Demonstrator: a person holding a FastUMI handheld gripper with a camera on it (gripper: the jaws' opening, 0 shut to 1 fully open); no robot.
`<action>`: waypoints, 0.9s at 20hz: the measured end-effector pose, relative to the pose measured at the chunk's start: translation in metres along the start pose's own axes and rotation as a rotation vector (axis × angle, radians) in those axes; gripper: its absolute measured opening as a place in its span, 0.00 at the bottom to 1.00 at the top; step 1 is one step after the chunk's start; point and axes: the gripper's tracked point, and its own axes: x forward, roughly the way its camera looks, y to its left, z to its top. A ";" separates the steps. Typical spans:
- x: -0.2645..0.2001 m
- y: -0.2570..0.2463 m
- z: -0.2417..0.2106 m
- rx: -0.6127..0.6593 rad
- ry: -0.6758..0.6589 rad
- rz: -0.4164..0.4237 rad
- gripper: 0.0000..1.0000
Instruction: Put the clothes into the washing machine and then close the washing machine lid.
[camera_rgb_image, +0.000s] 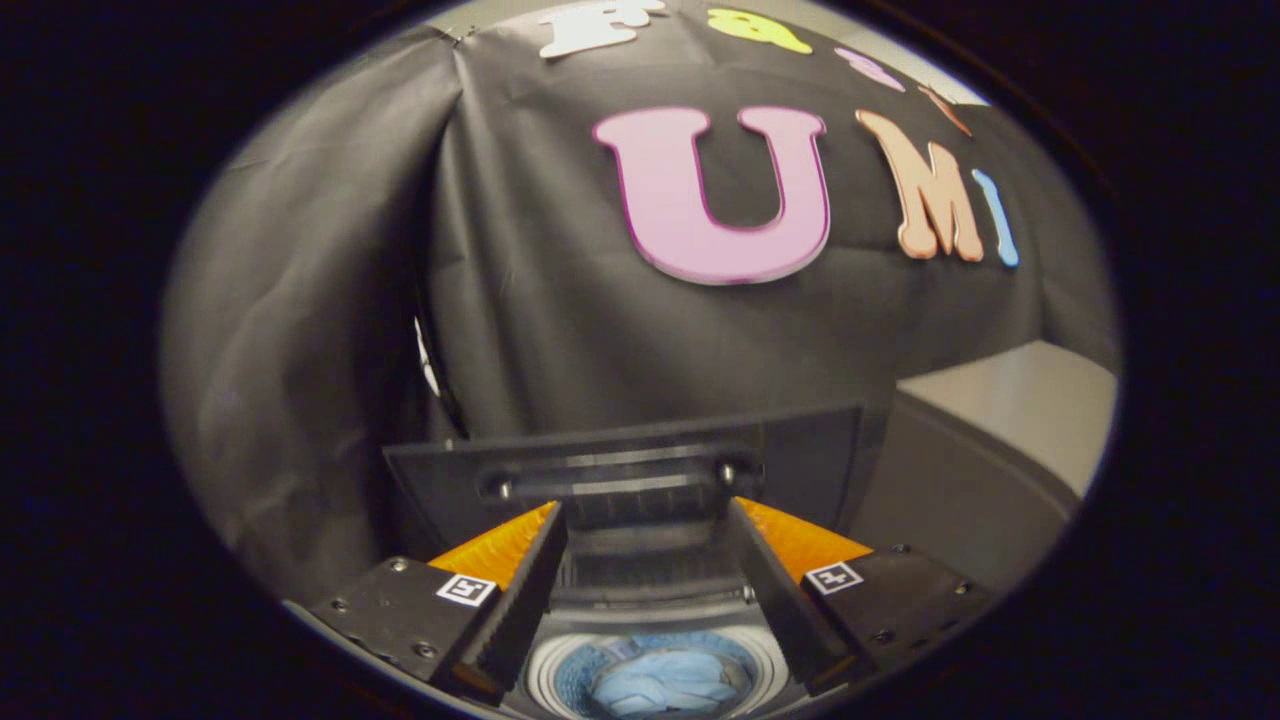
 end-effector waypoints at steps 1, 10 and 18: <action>0.009 0.001 0.010 0.000 -0.020 -0.012 0.97; 0.087 -0.007 0.017 -0.056 -0.059 -0.136 0.96; 0.082 -0.006 0.019 -0.078 -0.089 -0.091 0.96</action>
